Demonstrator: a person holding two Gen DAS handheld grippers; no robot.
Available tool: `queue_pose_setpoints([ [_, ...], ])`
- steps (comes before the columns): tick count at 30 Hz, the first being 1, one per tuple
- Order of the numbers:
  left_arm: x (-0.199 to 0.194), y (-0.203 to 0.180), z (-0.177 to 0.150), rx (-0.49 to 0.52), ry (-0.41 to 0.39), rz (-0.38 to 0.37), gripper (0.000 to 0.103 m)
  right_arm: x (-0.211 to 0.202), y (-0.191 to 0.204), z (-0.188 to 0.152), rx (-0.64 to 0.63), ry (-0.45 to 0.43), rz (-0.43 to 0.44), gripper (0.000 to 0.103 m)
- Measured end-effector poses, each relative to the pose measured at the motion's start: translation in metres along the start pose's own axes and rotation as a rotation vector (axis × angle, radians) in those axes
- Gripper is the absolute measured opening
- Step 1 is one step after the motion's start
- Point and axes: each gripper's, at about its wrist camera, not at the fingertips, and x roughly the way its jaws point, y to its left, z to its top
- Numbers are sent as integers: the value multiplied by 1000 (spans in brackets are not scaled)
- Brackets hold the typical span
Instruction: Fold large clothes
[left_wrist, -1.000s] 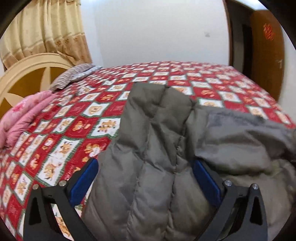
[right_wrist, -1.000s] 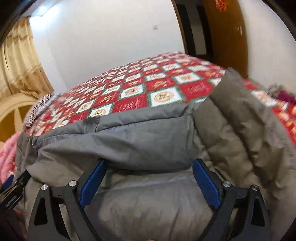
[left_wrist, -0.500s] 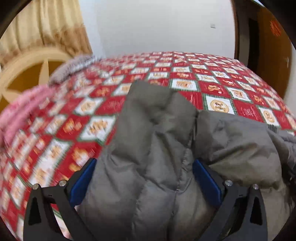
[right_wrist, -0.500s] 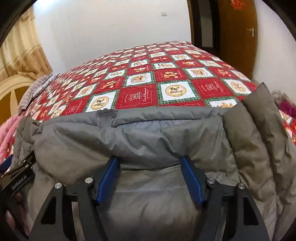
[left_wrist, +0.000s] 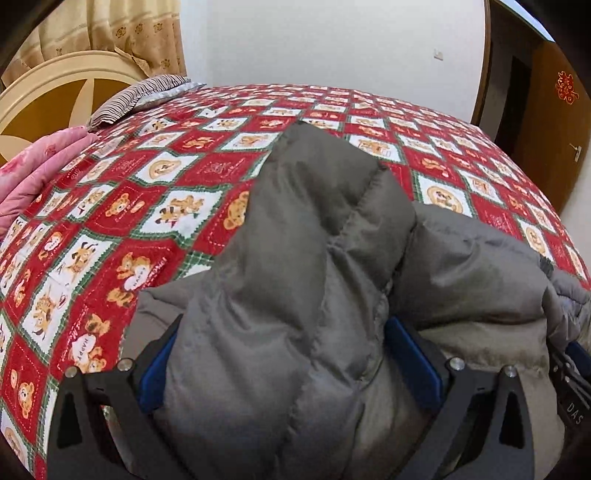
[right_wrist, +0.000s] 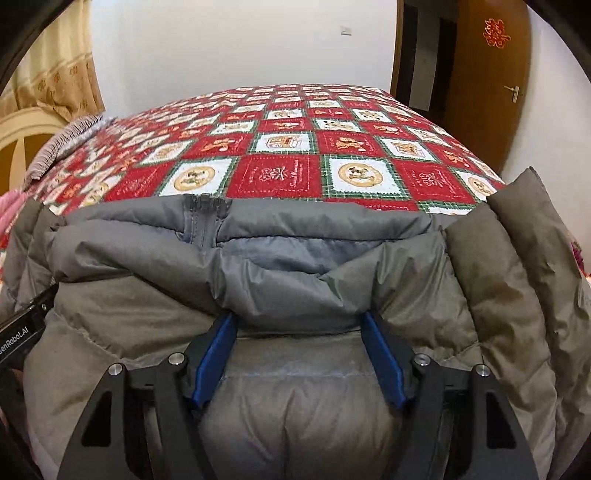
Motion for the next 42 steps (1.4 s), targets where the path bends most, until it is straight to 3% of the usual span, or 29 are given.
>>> queue_pose_setpoints([
  [19, 8, -1, 0, 29, 38, 22, 103, 8, 11, 0, -61, 29, -66, 72],
  [21, 1, 2, 0, 48, 57, 4, 103, 8, 11, 0, -63, 30, -63, 72],
  [24, -39, 16, -9, 83, -15, 42, 103, -4, 4, -2, -52, 30, -30, 72],
  [27, -87, 54, -30, 45, -86, 28, 103, -39, -5, -19, -19, -2, 3, 72],
  [31, -118, 100, -66, -66, -97, 6, 103, -99, 3, -54, -42, -81, 37, 75],
  [35, -113, 117, -95, -169, -23, -89, 103, -127, 22, -91, -114, -105, 48, 76],
  [39, -87, 107, -110, -194, 61, -123, 103, -118, 34, -126, -182, -100, -14, 76],
  [42, -83, 105, -112, -218, 40, -136, 103, -110, 39, -132, -217, -86, -42, 76],
])
